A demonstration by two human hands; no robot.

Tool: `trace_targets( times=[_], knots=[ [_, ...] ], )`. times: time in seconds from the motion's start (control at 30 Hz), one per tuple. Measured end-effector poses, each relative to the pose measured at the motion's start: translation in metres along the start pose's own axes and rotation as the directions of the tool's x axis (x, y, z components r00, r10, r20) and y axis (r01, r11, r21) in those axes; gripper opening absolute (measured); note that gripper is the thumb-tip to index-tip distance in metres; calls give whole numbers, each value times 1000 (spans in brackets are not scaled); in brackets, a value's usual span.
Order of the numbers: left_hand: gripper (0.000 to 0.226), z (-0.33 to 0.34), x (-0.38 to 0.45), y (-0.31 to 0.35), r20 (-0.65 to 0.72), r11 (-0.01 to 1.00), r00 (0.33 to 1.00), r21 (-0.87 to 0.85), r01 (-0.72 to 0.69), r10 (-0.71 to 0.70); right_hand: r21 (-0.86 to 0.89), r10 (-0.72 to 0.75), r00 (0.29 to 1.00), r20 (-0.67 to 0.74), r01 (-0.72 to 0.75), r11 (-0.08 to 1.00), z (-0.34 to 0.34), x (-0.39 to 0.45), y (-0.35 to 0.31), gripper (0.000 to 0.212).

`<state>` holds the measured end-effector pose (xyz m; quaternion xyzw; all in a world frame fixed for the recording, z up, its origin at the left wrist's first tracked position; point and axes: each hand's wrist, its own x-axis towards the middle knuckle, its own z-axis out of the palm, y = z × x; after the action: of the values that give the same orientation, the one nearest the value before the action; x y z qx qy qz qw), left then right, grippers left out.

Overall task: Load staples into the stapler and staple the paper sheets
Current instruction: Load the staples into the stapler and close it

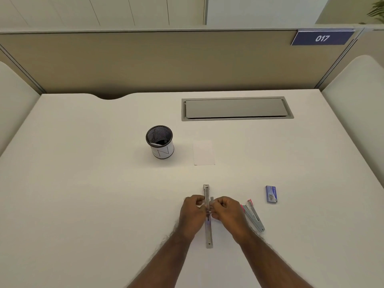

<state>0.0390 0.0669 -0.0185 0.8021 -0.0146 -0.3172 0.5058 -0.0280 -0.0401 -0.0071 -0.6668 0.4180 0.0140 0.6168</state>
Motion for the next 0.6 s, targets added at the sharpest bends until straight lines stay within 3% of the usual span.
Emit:
trace_targets(
  times=[0.1, 0.17, 0.4, 0.6],
  knots=[
    [15, 0, -1, 1, 20, 985, 998, -163, 60, -58, 7, -17, 1000, 0, 17, 1000, -3, -2, -1, 13],
    [11, -4, -2, 2, 109, 959, 991, -262, 104, -77, -1, -34, 999, 19, 34, 999, -6, -5, -2, 13],
    [23, -16, -3, -3, 368, 874, 927, -425, 235, -70, -102, -41, 999, 23, 43, 994, -32, -6, -12, 10],
    [23, -19, -9, 1, 513, 774, 858, -536, 338, -19, -462, -137, 990, 38, 139, 876, -51, -11, -29, 12]
  ],
)
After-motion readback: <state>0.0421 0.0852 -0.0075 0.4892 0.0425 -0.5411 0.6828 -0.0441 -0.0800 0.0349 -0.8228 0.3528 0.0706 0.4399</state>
